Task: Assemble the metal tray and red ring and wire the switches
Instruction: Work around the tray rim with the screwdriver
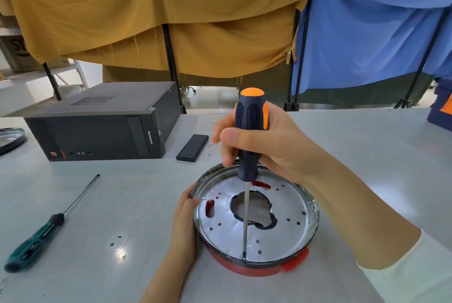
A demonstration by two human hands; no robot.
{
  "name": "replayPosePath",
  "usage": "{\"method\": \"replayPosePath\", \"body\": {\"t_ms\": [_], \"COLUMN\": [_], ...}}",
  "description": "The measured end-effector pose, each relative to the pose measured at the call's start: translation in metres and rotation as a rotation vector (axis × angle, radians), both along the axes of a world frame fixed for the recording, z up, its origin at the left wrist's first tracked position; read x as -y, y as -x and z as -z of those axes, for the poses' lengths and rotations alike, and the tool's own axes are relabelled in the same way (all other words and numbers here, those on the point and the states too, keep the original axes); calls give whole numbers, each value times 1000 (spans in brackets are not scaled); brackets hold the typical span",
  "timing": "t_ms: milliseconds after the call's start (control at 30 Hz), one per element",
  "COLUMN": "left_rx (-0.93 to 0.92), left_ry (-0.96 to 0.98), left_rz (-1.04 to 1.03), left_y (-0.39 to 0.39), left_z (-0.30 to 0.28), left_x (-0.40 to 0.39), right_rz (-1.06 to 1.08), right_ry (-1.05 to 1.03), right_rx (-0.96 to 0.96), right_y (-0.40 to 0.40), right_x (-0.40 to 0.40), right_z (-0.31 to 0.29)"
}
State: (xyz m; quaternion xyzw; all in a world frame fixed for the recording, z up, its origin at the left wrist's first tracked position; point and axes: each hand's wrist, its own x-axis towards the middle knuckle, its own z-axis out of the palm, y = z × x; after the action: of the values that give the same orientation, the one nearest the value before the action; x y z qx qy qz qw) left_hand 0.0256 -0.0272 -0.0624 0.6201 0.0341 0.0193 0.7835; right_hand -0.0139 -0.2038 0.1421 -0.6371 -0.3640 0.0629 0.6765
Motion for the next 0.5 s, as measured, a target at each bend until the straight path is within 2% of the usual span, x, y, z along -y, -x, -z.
{"method": "replayPosePath", "body": {"t_ms": [133, 200, 267, 400, 500], "left_rx": [-5, 7, 7, 4, 2], "left_ry": [13, -18, -40, -83, -69], "left_rz": [-5, -8, -17, -13, -7], "left_y": [-1, -1, -1, -2, -1], "left_z": [2, 2, 2, 0, -2], "left_x": [-1, -1, -1, -1, -1], "right_rz": [-320, -361, -275, 50, 15], "right_ry": [-154, -172, -127, 18, 3], "right_rx": [-195, -207, -155, 40, 12], "right_y": [-1, -3, -4, -2, -3], "right_x": [3, 7, 10, 4, 2], "right_z": [4, 5, 5, 1, -2]}}
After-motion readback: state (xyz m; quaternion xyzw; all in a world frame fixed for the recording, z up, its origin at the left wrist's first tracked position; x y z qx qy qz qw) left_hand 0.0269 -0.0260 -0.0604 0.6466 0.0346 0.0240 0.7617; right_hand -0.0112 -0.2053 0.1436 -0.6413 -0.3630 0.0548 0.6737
